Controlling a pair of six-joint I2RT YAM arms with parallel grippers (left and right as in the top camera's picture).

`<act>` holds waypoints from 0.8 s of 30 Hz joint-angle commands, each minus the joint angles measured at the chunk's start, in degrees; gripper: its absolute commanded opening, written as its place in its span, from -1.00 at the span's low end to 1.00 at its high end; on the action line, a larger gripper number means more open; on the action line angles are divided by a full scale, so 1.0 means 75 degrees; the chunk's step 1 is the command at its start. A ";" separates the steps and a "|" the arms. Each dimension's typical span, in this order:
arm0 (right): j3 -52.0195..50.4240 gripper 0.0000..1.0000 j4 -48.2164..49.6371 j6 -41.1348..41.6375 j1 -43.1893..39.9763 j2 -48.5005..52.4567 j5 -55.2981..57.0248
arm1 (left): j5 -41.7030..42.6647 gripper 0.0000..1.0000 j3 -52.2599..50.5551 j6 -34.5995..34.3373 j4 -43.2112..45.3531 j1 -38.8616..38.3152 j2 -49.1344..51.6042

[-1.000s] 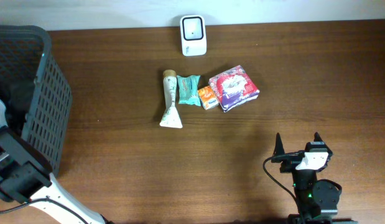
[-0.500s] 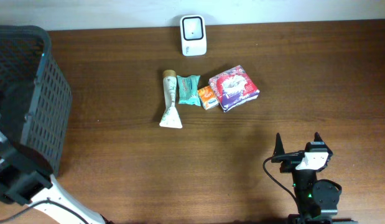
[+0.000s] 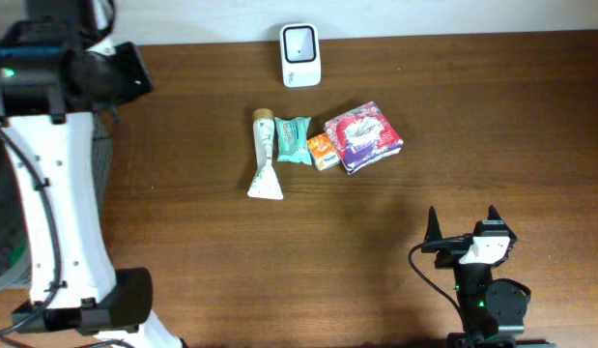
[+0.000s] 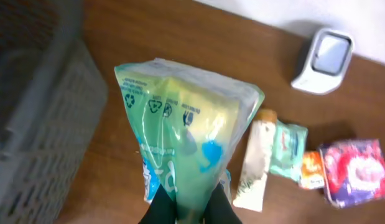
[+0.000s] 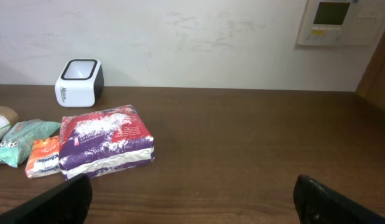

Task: Scan the item barcode
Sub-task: 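Grasp the small teal packet in the basket with the left gripper, then place the teal packet left of the white tube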

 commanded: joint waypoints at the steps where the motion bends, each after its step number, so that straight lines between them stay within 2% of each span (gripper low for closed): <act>1: -0.0064 0.97 -0.0009 0.0064 0.0047 -0.0050 -0.0015 | -0.0178 -1.00 -0.0565 0.0326 -0.0035 -0.0898 -0.0047; 3: -0.0064 0.97 -0.0009 0.0064 0.0047 -0.0050 -0.0015 | -0.0175 -1.00 -0.1469 0.0323 0.0224 -0.1338 -0.0047; 5: -0.0064 0.97 -0.0009 0.0064 0.0047 -0.0050 -0.0015 | -0.0175 -1.00 -0.2771 0.0321 0.1008 -0.1638 -0.0047; 10: -0.0064 0.97 -0.0009 0.0064 0.0047 -0.0050 -0.0012 | -0.0175 -1.00 -0.5928 0.0312 0.4019 -0.1955 -0.0047; 13: -0.0064 0.97 -0.0009 0.0064 0.0047 -0.0050 -0.0015 | -0.0175 -0.98 -0.7294 0.0073 0.5607 -0.1958 -0.0047; 14: -0.0064 0.97 -0.0009 0.0064 0.0047 -0.0050 -0.0012 | -0.0172 -0.86 -0.7772 -0.0134 0.6070 -0.1958 -0.0047; 18: -0.0064 0.97 -0.0009 0.0064 0.0047 -0.0050 -0.0012 | -0.0172 -0.76 -0.8588 -0.0146 0.6898 -0.1958 -0.0047; 19: -0.0064 0.97 -0.0009 0.0064 0.0047 -0.0050 -0.0015 | -0.0172 -0.20 -0.8647 -0.0146 0.6927 -0.1958 -0.0047; 20: -0.0064 0.97 -0.0009 0.0064 0.0047 -0.0052 -0.0015 | -0.0175 0.46 -0.8650 -0.0143 0.6951 -0.1955 -0.0047; 21: -0.0064 0.97 -0.0009 0.0064 0.0047 -0.0050 -0.0015 | -0.0172 0.64 -0.8644 -0.0143 0.7026 -0.1955 -0.0050; 22: -0.0064 0.97 -0.0009 0.0064 0.0047 -0.0050 -0.0015 | -0.0172 0.74 -0.8577 -0.0143 0.7015 -0.1955 -0.0064; 24: -0.0064 0.97 -0.0009 0.0064 0.0047 -0.0050 -0.0012 | -0.0175 0.79 -0.8253 -0.0137 0.6860 -0.1932 -0.0297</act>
